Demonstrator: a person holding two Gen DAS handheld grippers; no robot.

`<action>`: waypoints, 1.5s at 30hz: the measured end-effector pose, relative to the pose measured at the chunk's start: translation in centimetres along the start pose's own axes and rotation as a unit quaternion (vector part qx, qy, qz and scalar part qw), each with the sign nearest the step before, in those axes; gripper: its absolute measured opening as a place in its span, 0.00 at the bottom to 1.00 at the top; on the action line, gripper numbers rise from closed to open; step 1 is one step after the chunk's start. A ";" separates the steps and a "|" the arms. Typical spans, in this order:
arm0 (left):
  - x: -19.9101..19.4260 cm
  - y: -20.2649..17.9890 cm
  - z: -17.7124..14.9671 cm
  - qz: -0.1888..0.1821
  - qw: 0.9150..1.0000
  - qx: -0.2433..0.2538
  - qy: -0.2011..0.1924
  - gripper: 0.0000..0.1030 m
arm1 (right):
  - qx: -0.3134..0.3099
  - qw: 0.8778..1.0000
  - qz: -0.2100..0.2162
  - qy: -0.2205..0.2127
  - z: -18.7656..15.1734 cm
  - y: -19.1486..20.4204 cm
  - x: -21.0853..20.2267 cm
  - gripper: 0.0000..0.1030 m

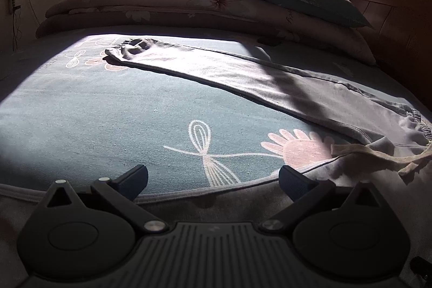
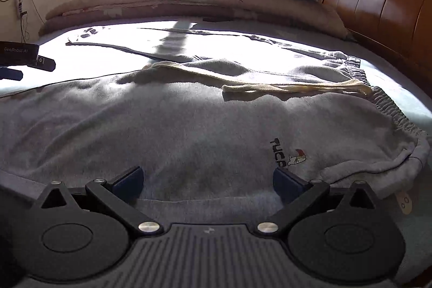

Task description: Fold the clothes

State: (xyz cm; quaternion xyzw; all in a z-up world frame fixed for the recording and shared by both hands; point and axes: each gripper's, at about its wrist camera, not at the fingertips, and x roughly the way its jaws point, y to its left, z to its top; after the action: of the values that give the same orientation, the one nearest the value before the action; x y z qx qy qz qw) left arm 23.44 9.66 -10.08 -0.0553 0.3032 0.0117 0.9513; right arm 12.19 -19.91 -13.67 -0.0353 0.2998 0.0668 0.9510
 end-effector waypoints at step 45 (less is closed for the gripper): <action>-6.1 4.4 -4.2 0.022 0.994 -0.099 0.040 0.99 | 0.240 0.959 0.135 -0.066 -1.1 -5.9 -1.4 1.00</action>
State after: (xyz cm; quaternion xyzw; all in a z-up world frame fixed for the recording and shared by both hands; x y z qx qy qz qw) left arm 15.82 13.58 -10.42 -0.1433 0.3394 0.0601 0.9277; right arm 11.26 -26.05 -13.60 0.2393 0.2454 0.1227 0.9314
